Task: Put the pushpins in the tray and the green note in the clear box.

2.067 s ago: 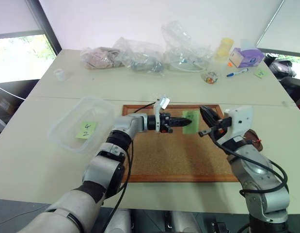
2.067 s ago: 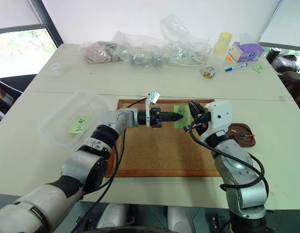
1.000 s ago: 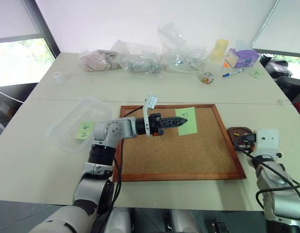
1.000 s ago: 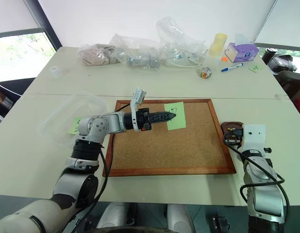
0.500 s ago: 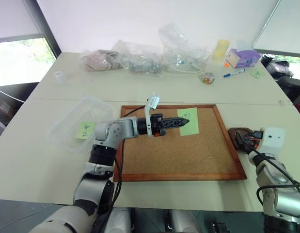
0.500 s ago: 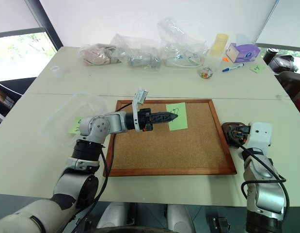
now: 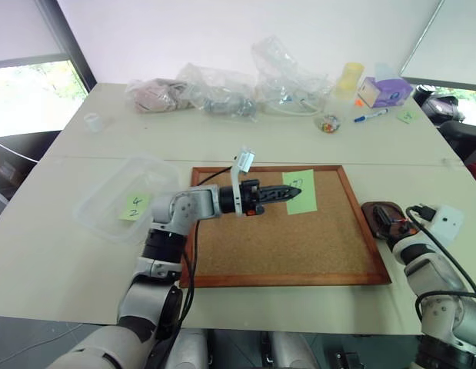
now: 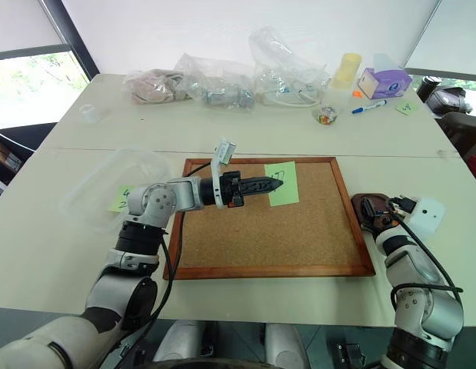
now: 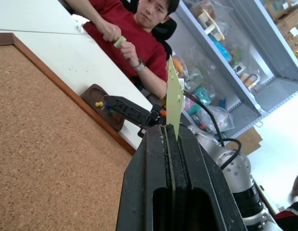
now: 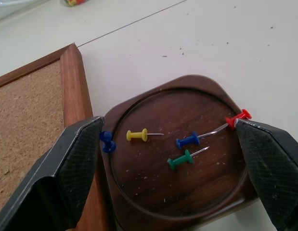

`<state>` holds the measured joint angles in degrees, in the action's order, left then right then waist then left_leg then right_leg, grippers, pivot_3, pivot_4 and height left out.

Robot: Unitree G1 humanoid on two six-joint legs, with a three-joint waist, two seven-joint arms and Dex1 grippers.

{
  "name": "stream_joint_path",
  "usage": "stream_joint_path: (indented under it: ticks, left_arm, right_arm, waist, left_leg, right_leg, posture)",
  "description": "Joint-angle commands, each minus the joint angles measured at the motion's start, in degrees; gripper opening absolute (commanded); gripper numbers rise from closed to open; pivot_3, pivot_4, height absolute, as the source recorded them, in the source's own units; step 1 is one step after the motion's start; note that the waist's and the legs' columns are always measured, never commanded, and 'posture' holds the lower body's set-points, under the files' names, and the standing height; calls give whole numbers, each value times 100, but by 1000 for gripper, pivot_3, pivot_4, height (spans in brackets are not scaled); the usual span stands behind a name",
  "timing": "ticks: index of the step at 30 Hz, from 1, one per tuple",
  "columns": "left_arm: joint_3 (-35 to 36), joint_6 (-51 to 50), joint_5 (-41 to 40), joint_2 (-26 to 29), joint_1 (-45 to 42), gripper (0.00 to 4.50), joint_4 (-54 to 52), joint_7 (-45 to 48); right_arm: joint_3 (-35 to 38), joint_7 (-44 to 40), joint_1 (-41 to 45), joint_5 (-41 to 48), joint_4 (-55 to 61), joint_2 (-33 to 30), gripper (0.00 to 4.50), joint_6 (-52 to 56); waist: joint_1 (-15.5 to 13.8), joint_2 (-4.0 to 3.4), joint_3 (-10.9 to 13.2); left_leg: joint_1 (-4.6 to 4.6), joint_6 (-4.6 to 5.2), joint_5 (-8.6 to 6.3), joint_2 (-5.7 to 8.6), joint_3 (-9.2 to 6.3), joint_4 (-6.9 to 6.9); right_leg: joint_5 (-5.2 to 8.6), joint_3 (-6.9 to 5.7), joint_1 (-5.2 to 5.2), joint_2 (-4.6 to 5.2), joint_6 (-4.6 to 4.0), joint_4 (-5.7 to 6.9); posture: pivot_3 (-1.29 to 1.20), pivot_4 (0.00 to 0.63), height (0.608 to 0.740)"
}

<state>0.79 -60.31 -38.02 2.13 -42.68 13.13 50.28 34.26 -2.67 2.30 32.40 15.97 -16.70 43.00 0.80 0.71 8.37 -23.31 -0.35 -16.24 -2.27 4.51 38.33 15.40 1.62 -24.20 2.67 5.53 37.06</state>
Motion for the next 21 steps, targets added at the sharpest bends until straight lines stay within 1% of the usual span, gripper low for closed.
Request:
stream_joint_path:
  ticks: [1,5,11,15,17,21]
  left_arm:
    - [-23,105,-103,-33,-1,0,-90,-21]
    - [-7,113,-114,-30,0,0,-91,-52]
    - [5,122,-134,-23,-3,0,-103,-77]
    - [20,126,-146,-33,-26,0,-87,-81]
    - [19,140,-142,-40,-43,0,-63,-74]
    - [-1,181,-125,-58,-70,0,-20,-48]
  right_arm:
    - [-28,-12,-22,83,175,-98,4443,86]
    - [-301,-24,-133,-314,206,-300,4443,-116]
    - [-638,-111,-312,-848,651,-444,4443,-805]
    - [-987,-42,-550,-1548,869,-688,4443,-1113]
    - [-1104,28,-629,-1829,890,-754,4443,-1171]
    - [-1197,80,-679,-2051,679,-776,4443,-957]
  waist:
    - [0,0,0]
    - [0,0,0]
    - [2,0,0]
    - [1,0,0]
    - [0,1,1]
    - [-3,1,1]
  left_leg:
    - [0,0,0,0,0,0]
    - [0,0,0,0,0,0]
    - [-1,0,0,1,0,0]
    - [-1,0,0,1,-1,0]
    - [-2,0,0,2,-1,0]
    - [-2,0,0,2,0,0]
  right_leg:
    - [0,0,0,0,0,0]
    - [0,0,0,0,0,0]
    - [0,0,-2,0,0,0]
    - [0,0,-2,-1,1,0]
    - [0,0,-2,-1,1,-1]
    - [0,1,-2,0,0,-1]
  posture:
    - [0,150,738]
    - [0,150,738]
    - [0,150,738]
    - [0,150,738]
    - [0,150,738]
    - [0,150,738]
